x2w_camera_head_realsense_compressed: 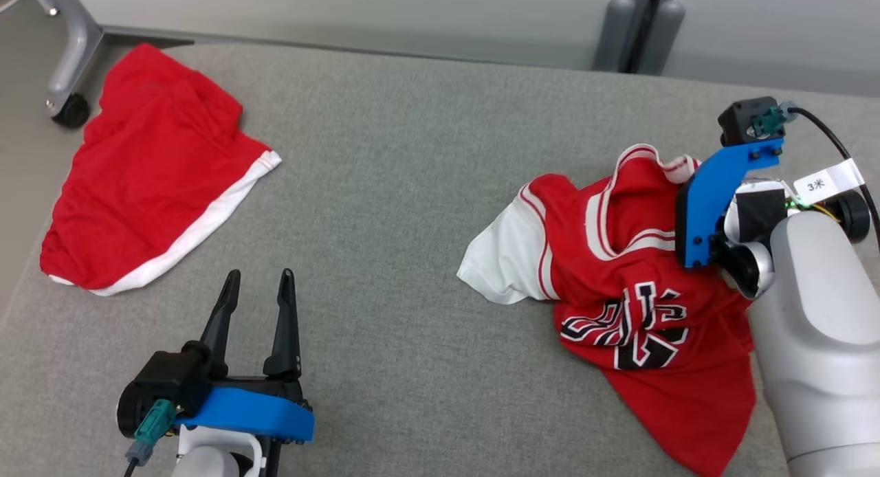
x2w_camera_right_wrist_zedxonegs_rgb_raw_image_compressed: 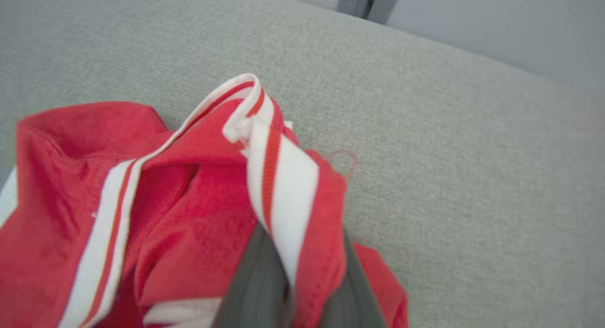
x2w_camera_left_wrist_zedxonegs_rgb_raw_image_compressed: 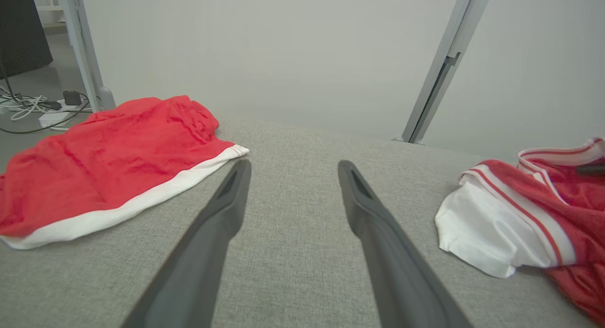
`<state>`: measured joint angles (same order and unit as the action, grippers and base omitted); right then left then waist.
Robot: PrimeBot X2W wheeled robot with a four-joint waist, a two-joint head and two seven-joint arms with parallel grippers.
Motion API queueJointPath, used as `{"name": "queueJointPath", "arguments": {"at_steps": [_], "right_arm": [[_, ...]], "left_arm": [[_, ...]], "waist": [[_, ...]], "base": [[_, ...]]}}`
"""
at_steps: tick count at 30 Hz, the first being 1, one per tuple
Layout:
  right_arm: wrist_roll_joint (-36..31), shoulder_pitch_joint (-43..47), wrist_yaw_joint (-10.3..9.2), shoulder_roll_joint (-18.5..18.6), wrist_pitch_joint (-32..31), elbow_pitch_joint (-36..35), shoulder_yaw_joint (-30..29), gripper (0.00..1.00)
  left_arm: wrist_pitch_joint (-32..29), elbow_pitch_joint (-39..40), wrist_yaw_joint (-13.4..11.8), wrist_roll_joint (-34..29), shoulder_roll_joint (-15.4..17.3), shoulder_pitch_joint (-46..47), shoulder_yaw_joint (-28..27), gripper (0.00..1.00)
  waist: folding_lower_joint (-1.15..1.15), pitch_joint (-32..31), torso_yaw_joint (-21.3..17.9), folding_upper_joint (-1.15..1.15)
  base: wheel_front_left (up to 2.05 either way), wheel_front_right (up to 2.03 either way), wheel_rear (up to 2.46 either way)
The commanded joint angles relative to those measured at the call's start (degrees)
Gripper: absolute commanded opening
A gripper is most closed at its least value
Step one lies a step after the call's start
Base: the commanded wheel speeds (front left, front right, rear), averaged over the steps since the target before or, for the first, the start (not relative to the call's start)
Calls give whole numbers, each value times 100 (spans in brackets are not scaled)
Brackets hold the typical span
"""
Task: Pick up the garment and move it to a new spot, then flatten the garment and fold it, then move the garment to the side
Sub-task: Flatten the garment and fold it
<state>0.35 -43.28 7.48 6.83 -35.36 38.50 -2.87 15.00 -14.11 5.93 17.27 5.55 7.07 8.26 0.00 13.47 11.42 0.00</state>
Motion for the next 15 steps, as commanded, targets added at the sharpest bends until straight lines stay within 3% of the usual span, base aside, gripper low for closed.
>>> {"name": "queueJointPath", "arguments": {"at_steps": [1,9,15], "right_arm": [[58,-63,3,29,56,-73,56,0],[913,-465,3,58,571,-1033,1078,0],[1464,-1357,2,169,1031,-1500,1956,0]], "left_arm": [[27,-1,9,-17,8,-23,-11,100],[26,25,51,-72,-39,-205,-104,100],[26,126,39,-139,-95,-187,-176,100]], "waist": [[0,-139,-117,0],[0,-591,-259,0],[0,-595,-193,0]], "base": [[0,0,0],[0,0,0],[0,0,0]]}}
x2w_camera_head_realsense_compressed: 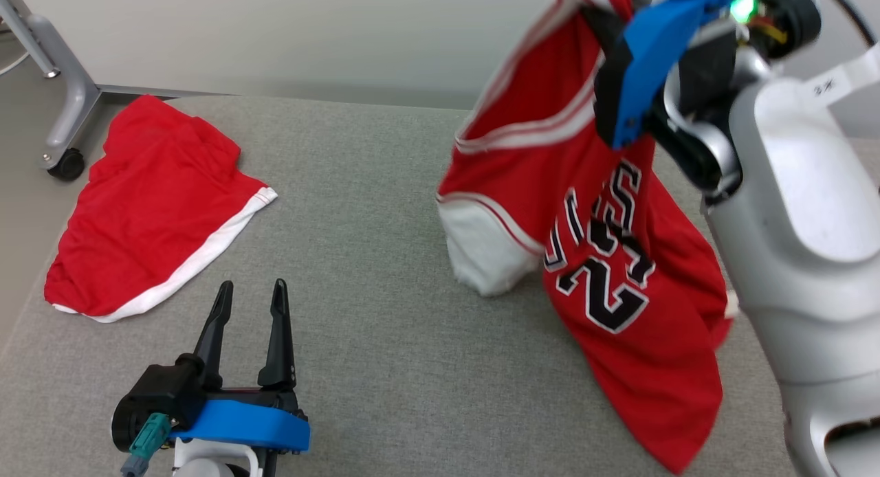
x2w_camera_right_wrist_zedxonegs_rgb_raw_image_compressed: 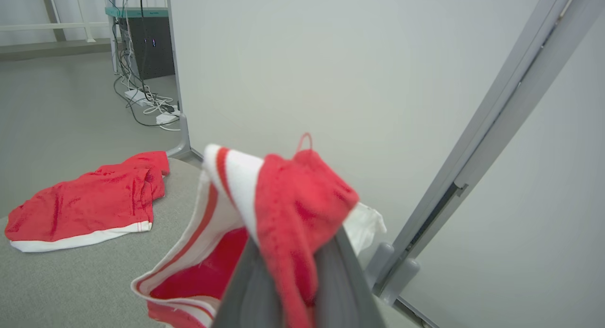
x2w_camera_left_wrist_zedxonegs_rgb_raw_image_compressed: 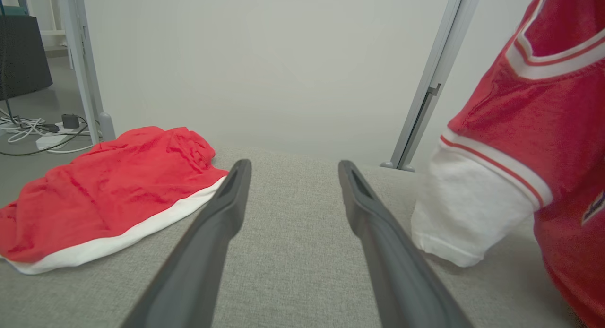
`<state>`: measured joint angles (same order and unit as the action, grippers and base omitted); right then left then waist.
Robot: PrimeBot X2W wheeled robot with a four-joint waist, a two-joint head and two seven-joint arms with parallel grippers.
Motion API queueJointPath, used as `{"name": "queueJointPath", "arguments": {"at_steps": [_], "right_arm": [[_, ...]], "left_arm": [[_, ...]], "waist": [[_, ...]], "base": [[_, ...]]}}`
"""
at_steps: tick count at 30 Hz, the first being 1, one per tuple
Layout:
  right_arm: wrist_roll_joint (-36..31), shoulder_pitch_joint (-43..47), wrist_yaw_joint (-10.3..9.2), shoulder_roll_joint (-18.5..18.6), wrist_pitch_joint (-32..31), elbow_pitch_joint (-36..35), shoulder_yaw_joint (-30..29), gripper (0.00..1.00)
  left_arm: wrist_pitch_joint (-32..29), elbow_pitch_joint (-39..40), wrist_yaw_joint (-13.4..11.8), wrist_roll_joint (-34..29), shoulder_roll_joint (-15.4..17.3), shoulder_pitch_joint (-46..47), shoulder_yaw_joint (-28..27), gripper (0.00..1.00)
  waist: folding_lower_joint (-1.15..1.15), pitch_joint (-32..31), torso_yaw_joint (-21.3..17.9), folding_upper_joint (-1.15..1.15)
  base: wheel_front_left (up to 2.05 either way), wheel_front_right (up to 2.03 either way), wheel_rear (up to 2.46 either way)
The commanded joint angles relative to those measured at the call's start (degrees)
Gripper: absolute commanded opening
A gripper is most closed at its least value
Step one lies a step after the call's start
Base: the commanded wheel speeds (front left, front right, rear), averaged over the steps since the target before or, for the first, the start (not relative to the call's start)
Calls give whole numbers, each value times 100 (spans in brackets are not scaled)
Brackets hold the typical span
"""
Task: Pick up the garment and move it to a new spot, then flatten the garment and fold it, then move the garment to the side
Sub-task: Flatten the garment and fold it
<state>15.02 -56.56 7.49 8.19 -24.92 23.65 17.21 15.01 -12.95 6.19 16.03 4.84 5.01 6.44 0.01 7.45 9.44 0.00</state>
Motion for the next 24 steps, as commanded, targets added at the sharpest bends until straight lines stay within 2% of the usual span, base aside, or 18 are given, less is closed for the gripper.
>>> {"name": "queueJointPath", "arguments": {"at_steps": [1,7,11,18,24], "right_arm": [[50,-219,1,39,101,-50,64,0],[504,-1201,1,-16,1063,-259,485,0],[934,-1322,1,95,1532,-370,470,0],[1220,-174,1,831,1735,-236,236,0],[1345,968,2,1344,1966,648,-263,0]], "left_arm": [[25,22,16,-30,-31,24,-3,100],[25,80,24,-78,-64,-19,-74,100],[25,116,29,-114,-74,-73,-133,100],[25,119,54,-160,-87,-25,-94,100],[26,93,87,-159,-90,156,37,100]], "waist": [[-1,14,22,0],[-1,19,46,0],[-1,11,-16,0],[-1,109,-84,0],[-1,446,28,0]], "base": [[0,0,0],[0,0,0],[0,0,0],[0,0,0],[0,0,0]]}}
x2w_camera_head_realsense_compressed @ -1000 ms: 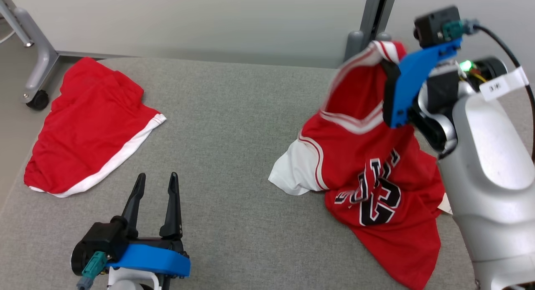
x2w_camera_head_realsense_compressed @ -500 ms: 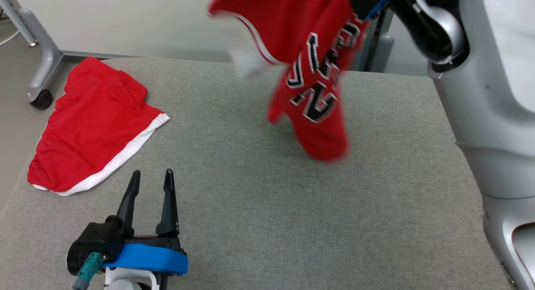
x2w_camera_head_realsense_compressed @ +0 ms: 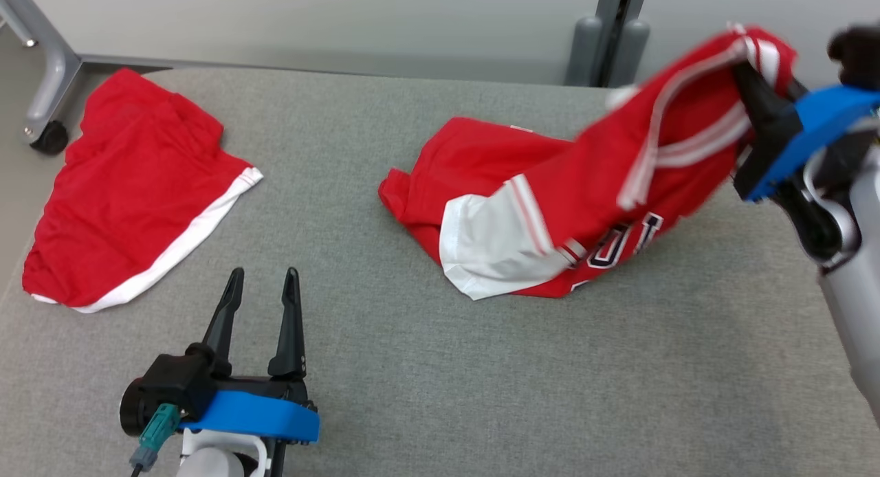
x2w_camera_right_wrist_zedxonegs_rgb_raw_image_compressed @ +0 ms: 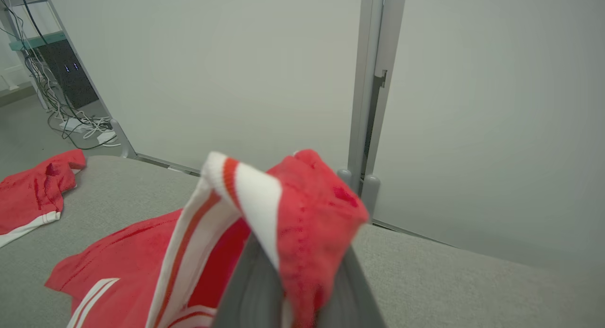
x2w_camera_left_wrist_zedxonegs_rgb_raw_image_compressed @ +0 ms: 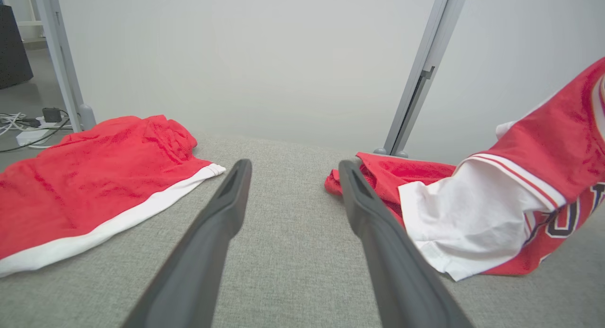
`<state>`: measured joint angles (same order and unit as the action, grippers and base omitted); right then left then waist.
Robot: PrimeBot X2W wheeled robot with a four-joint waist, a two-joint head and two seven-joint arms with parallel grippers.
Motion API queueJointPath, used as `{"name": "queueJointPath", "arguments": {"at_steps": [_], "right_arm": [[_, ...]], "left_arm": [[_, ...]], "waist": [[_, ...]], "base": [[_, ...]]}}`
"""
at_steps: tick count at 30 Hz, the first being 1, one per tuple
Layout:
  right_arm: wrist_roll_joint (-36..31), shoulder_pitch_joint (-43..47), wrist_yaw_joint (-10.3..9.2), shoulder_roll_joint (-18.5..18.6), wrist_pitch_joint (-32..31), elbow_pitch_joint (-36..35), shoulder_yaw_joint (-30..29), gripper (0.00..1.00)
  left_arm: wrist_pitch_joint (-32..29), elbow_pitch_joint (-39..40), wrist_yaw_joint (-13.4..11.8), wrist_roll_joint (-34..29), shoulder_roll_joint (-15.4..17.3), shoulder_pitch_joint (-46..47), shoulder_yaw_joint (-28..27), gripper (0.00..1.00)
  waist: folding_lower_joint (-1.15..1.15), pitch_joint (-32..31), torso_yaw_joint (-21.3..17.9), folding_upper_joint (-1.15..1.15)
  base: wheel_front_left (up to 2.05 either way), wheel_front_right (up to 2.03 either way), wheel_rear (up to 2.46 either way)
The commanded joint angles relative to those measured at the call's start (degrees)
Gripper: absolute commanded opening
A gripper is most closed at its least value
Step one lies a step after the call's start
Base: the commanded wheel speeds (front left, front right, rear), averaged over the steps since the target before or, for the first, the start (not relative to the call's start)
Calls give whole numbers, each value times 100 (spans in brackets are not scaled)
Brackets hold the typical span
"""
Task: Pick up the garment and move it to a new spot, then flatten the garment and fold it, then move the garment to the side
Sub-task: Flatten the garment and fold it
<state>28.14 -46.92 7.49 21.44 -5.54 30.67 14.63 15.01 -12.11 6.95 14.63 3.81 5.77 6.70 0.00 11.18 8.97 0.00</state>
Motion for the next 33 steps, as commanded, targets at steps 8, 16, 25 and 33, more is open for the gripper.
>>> {"name": "queueJointPath", "arguments": {"at_steps": [8,16,25,33], "right_arm": [[-322,426,1,286,-103,1568,-408,100],[-474,971,2,295,-681,1508,-610,100],[-737,2769,2,-117,-1450,-1716,-401,100],[-1093,3333,1,-460,-1728,-2868,899,100]], "left_arm": [[25,-37,38,-46,67,173,61,100],[25,-128,29,-42,88,-97,-58,100],[25,-71,-10,-41,85,-294,-167,100],[25,-45,15,-46,82,-54,-84,100]], "waist": [[0,266,218,0],[0,-247,-47,0],[0,-489,-385,0],[0,-159,-219,0]], "base": [[0,0,0],[0,0,0],[0,0,0],[0,0,0]]}}
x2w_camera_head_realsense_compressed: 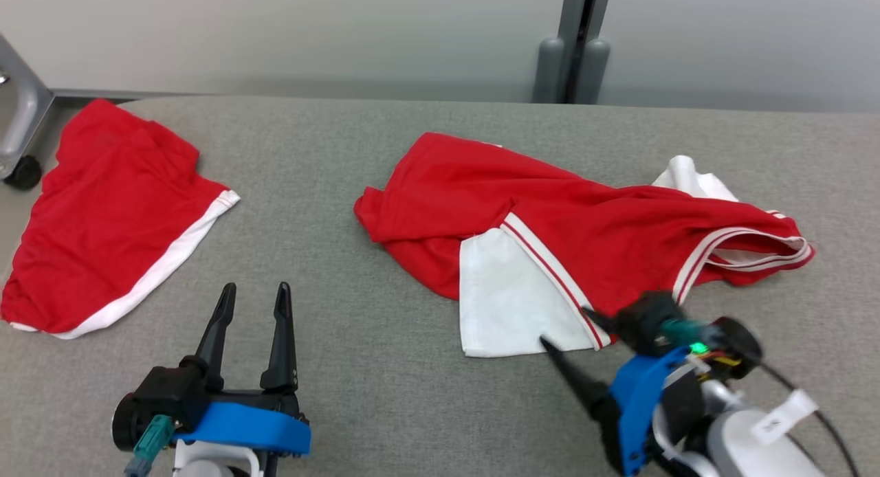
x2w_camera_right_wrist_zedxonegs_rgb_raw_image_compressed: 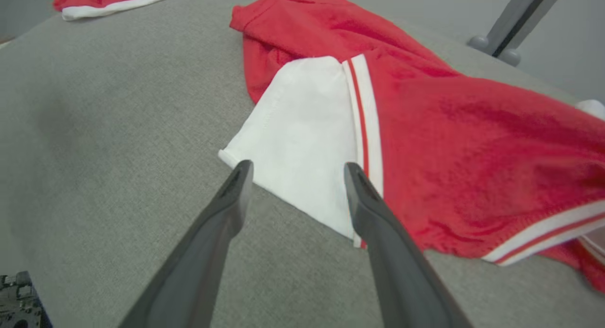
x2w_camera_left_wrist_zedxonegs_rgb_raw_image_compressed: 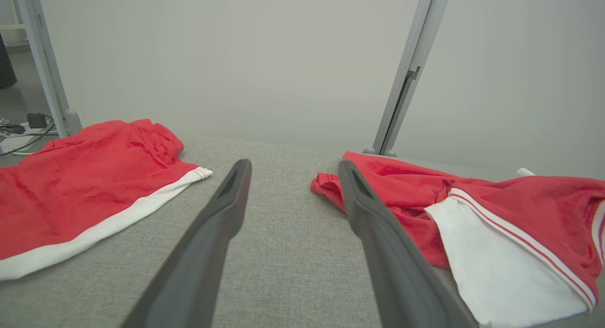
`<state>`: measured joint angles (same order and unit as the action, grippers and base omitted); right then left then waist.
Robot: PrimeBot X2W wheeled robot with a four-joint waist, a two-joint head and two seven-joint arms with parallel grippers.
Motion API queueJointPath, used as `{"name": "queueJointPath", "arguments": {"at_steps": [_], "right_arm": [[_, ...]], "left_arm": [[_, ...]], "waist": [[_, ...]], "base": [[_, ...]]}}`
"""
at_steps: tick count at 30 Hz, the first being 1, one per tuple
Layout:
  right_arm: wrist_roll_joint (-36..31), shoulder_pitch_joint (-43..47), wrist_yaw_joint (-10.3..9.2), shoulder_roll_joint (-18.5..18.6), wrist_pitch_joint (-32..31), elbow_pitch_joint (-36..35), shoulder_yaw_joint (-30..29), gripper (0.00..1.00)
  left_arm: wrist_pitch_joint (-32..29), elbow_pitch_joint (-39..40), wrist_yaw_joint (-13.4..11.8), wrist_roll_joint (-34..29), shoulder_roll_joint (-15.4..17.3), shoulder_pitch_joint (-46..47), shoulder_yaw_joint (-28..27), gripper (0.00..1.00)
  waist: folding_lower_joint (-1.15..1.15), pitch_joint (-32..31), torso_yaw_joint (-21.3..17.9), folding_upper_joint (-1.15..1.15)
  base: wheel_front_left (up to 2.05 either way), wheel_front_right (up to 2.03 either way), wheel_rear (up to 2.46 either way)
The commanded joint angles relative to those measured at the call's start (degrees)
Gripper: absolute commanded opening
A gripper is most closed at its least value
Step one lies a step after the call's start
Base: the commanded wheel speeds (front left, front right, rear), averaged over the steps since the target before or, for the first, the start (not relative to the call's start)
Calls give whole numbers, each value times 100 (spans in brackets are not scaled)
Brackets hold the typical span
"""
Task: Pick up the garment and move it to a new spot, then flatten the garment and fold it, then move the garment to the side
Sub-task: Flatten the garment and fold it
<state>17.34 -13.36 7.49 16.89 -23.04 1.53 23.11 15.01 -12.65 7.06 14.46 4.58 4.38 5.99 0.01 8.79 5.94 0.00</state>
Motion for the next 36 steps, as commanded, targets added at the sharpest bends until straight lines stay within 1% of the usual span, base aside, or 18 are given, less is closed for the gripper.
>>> {"name": "queueJointPath", "arguments": {"at_steps": [1,6,9,10,15,19,20,21,24,27,32,36], "right_arm": [[-45,-115,1,-22,28,161,213,100],[-137,-571,1,-198,168,989,834,100],[-225,-851,1,-253,271,1529,1047,100],[-225,-851,1,-253,271,1529,1047,100],[-333,-1216,1,-387,388,2429,1191,100],[-333,-1396,0,-511,523,3021,1209,100],[-338,-1436,-1,-533,551,3159,1200,88],[-344,-1462,-5,-555,593,3269,1204,0],[-246,-1468,-2,-614,723,3453,1154,0],[-112,-1361,-2,-613,912,3377,902,0],[-10,-917,-2,-380,1018,2682,335,0],[-242,-359,0,-86,884,1882,-303,0]], "left_arm": [[25,-2,7,-23,1,114,3,100],[25,-58,23,13,-27,246,116,100],[25,-75,29,35,-43,295,139,100],[25,-75,29,35,-43,295,139,100],[25,-105,37,54,-69,334,177,100],[25,-106,41,63,-89,342,176,100],[25,-111,42,62,-92,337,169,100],[25,-118,43,60,-94,331,158,100],[25,-115,42,47,-93,294,101,100],[25,-106,42,11,-82,231,57,100],[21,-77,32,5,-51,110,-89,100],[21,-48,12,13,-22,4,-202,100]], "waist": [[-1,121,135,0],[-1,303,410,0],[-1,392,552,0],[-1,392,552,0],[-1,496,717,0],[-1,520,742,0],[-1,519,737,0],[-1,514,726,0],[-1,458,629,0],[-1,354,490,0],[-1,154,118,0],[-1,24,-226,0]], "base": [[0,0,0],[0,0,0],[0,0,0],[0,0,0],[0,0,0],[0,0,0],[0,0,0],[0,0,0],[0,0,0],[0,0,0],[0,0,0],[0,0,0]]}}
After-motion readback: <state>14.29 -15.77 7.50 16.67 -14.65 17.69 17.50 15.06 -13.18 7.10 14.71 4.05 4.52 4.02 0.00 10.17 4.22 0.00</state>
